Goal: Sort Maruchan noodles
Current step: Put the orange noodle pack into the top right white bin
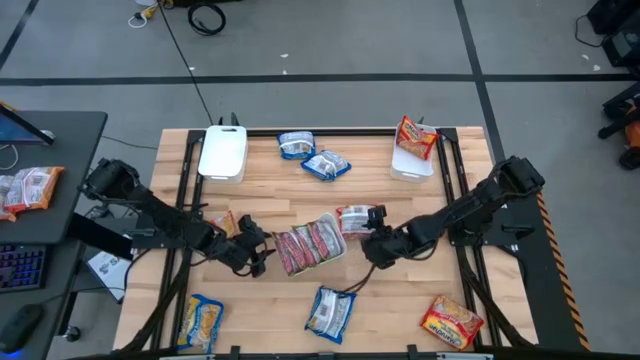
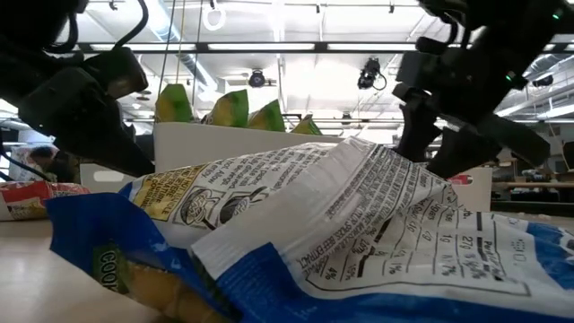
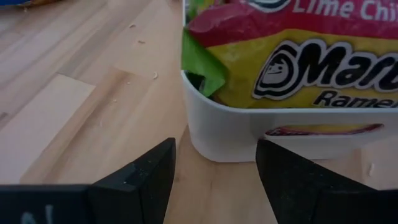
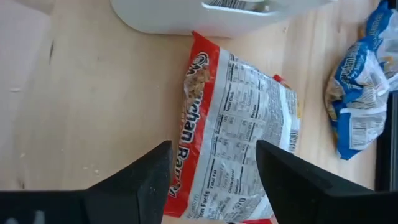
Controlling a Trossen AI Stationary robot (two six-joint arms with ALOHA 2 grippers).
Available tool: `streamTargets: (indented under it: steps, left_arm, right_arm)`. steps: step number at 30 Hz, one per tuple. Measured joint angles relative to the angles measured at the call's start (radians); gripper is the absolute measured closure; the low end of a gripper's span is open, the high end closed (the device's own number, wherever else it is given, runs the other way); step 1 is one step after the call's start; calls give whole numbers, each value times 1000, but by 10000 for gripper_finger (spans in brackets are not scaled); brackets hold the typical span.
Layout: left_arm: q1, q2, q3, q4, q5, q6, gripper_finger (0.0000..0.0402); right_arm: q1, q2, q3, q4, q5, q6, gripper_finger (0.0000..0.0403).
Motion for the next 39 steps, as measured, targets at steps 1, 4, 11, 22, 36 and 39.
streamTargets:
  steps: [1, 4, 11, 22, 36, 39]
  left_arm:
    - [7, 0, 0, 0, 1, 1, 175]
    - [24, 0, 0, 0, 6, 1, 175]
    - [32, 0, 0, 1, 8, 1, 175]
    - [30, 0, 0, 1, 9, -3, 175]
    - [30, 0, 0, -8, 9, -11, 175]
    - [30, 0, 0, -7, 9, -11, 175]
  right_arm:
    - [6, 0, -13, 24, 5, 0, 170]
    - [15, 0, -60, 113, 5, -7, 176]
    - [10, 81, -125, 235, 78, -106, 177]
    - [-25, 162, -122, 271, 181, 32, 273]
    - [-301, -426, -124, -68, 74, 223, 385]
    - [-415, -586, -124, -166, 68, 222, 385]
